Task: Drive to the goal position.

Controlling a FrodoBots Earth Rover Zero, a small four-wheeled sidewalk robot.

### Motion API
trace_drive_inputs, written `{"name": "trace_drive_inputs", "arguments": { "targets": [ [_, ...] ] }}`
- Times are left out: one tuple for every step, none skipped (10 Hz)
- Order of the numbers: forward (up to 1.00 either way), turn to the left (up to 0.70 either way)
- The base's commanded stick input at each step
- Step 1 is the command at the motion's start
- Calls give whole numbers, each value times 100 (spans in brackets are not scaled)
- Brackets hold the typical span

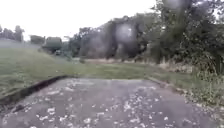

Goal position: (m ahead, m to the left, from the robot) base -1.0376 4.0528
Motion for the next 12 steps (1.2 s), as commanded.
{"name": "trace_drive_inputs", "arguments": {
  "targets": [
    [70, 2],
    [70, 2],
    [70, 2],
    [70, 2],
    [70, 1],
    [70, 1],
    [70, 0],
    [70, 1],
    [70, 0],
    [70, 0],
    [70, 0],
    [70, 1]
  ]
}}
